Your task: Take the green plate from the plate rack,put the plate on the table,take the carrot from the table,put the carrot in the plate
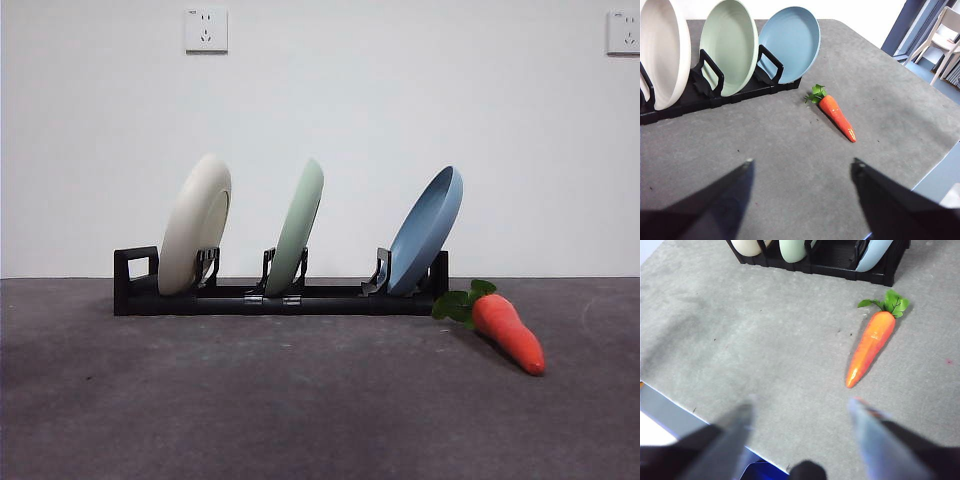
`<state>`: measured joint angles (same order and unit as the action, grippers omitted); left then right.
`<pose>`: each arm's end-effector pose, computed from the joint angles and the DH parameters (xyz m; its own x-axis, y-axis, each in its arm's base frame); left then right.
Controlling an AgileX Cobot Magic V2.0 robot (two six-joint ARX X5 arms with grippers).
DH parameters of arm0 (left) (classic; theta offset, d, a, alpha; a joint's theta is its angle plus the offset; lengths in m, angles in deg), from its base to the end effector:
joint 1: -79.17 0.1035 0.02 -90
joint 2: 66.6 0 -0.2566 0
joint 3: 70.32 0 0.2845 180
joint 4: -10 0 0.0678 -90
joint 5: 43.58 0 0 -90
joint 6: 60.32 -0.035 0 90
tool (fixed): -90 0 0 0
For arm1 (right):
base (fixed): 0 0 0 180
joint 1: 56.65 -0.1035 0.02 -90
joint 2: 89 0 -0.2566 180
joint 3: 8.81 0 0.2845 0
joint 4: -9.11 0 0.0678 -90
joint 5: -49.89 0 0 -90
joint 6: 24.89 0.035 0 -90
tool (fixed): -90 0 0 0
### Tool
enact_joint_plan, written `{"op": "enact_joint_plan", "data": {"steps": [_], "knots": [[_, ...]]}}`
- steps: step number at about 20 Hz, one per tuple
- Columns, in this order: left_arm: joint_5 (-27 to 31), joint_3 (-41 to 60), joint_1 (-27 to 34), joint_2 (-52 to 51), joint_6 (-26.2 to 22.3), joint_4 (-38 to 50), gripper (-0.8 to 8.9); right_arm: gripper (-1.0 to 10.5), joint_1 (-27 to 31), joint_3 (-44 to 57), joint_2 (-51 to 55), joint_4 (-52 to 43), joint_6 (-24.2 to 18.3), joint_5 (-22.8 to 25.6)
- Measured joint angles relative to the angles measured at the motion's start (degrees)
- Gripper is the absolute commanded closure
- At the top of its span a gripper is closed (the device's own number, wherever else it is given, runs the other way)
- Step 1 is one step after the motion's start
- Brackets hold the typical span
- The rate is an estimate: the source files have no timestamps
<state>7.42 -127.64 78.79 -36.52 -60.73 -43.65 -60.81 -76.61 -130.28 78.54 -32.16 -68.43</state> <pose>0.1358 -0.0229 0.3201 0.6918 -0.6339 -0.3457 0.5720 0.7733 -0.2735 0.1523 0.0277 0.3327 0.6086 0.5199 -0.5994 -0.4930 0.8397 0.2277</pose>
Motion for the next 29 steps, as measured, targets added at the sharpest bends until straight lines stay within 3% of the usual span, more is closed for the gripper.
{"op": "enact_joint_plan", "data": {"steps": [4, 8, 14, 17, 23, 29], "knots": [[0.04, -1.79, -0.55, 2.82, 1.16, 4.68, 2.47, 2.9, 0.0, -0.02, 0.0, 0.02, 0.83, -0.04], [1.79, -6.78, -5.44, 9.07, 3.54, 11.26, 2.48, 2.9, 0.0, -0.02, -0.44, 0.0, 1.51, -0.07], [14.27, -16.76, -18.36, 26.38, 4.57, 19.1, 2.51, 2.9, 0.0, -0.02, -1.64, 0.0, 1.92, -0.07], [17.75, -23.28, -22.84, 37.59, 4.55, 23.82, 2.52, 2.9, 0.0, -0.02, -2.29, 0.0, 1.92, -0.07], [22.25, -37.4, -24.68, 60.24, 2.82, 25.81, 2.52, 2.9, 0.0, -0.02, -2.58, 0.0, 1.92, -0.07], [25.59, -43.3, -24.7, 75.12, 1.84, 33.75, 2.52, 2.9, 0.0, -0.02, -2.58, -0.02, 1.92, -0.04]]}}
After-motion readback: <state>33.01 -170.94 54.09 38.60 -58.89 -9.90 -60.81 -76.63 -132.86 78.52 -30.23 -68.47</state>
